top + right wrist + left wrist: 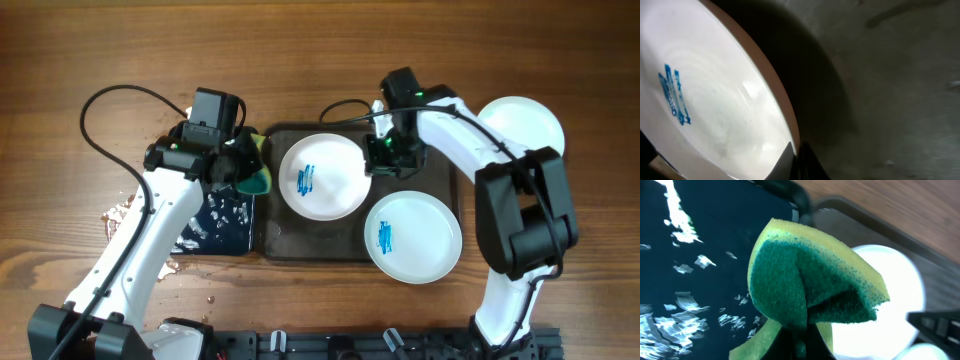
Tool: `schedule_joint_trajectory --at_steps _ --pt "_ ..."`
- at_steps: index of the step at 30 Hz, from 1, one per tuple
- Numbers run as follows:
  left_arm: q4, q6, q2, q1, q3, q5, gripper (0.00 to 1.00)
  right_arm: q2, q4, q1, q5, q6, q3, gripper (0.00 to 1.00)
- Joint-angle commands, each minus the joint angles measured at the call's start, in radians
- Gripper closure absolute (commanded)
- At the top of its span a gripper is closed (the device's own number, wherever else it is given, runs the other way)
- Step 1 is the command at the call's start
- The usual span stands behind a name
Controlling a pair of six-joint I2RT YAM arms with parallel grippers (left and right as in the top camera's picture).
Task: Clean dirty plates on tray and stack at the side
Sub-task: 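Carry the sponge with the left gripper over the held plate, then scrub the blue paint on the plate with the sponge in the left gripper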
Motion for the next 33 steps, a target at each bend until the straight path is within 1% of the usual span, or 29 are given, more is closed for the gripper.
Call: schedule_joint_trajectory --at_steps 1,3,6,9,11,13,15,18,19,22,25,27,29,30,31,33 --pt "0.018 0.017 0.002 0.006 0.018 0.157 0.96 0.027 0.016 0.049 0.042 0.098 -0.003 0.96" --pt "0.018 0.019 0.002 0.006 0.018 0.173 0.96 0.048 0.026 0.062 0.041 0.108 -0.003 0.96" --pt "0.018 0.040 0.006 0.005 0.018 0.251 0.96 0.109 0.053 0.068 0.041 0.132 -0.003 0.96" --pt "0.018 0.043 0.029 -0.005 0.017 0.293 0.96 0.116 0.067 0.068 0.040 0.135 -0.003 0.96" --pt "0.029 0.042 0.065 -0.037 0.017 0.295 0.96 0.116 0.075 0.068 0.029 0.135 -0.003 0.96" --pt "0.080 0.042 0.137 -0.100 0.017 0.320 0.96 0.116 0.076 0.068 0.029 0.136 -0.003 0.96" --pt "0.166 0.038 0.226 -0.182 0.017 0.330 0.96 0.116 0.069 0.068 0.030 0.135 -0.003 0.96" --pt "0.251 0.008 0.324 -0.250 0.017 0.322 0.96 0.116 0.061 0.068 0.029 0.135 -0.003 0.96" --pt "0.266 -0.020 0.367 -0.255 0.017 0.286 0.96 0.116 0.058 0.068 0.029 0.135 -0.003 0.96" --pt "0.269 -0.021 0.453 -0.201 0.017 0.161 0.96 0.116 0.050 0.068 0.029 0.135 -0.003 0.96" --pt "0.250 -0.011 0.519 -0.129 0.017 0.147 0.96 0.116 0.042 0.068 0.029 0.134 -0.003 0.96" --pt "0.174 -0.029 0.549 -0.080 0.018 0.006 0.96 0.116 0.037 0.068 0.029 0.134 -0.003 0.96" --pt "0.094 -0.042 0.550 -0.054 0.018 -0.190 0.96 0.116 0.035 0.068 0.030 0.134 -0.003 0.96" --pt "0.072 -0.047 0.550 -0.048 0.018 -0.241 0.96 0.116 0.035 0.068 0.030 0.134 -0.003 0.96" --pt "0.037 -0.077 0.550 -0.045 0.018 -0.335 0.96 0.116 0.036 0.068 0.030 0.135 -0.003 0.96" --pt "0.002 -0.122 0.550 -0.045 0.018 -0.444 0.96 0.116 0.036 0.068 0.030 0.134 -0.003 0.96"
